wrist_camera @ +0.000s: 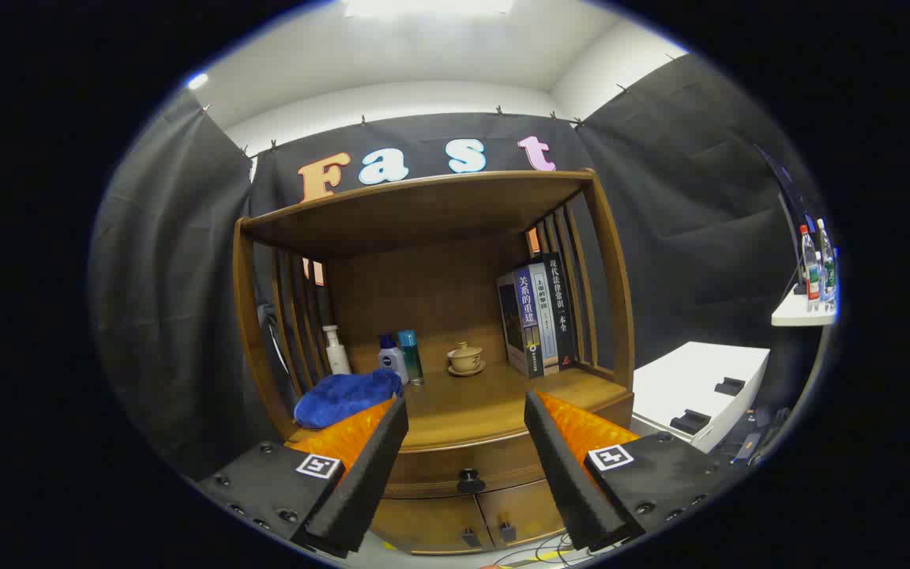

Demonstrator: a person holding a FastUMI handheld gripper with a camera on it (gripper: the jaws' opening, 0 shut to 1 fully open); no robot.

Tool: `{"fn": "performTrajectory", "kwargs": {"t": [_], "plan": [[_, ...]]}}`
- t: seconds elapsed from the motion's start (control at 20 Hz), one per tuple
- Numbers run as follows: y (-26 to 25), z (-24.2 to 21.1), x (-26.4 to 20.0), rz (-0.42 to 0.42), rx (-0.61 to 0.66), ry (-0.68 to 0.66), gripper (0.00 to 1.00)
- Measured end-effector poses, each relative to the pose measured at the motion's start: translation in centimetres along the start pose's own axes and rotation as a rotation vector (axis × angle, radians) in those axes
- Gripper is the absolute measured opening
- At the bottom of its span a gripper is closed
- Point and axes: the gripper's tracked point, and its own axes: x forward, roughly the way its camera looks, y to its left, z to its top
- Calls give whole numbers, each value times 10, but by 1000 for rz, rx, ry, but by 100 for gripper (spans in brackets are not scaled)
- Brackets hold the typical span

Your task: Pull open the drawer, take out the items inside it, and place them on the countertop above the cabinet.

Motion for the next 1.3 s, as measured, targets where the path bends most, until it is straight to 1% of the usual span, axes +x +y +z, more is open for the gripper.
{"fn": "performTrajectory", "kwargs": {"t": [0.65, 0.9, 1.1, 1.2, 1.3], "plan": [[-8, -1, 0, -8, 34, 4, 98], [-7, -5, 3, -3, 21, 7, 98], [-1, -15, 8, 24, 23, 9, 98], [-3, -29, 13, 29, 27, 19, 98], [-9, -53, 20, 24, 23, 65, 98]]}}
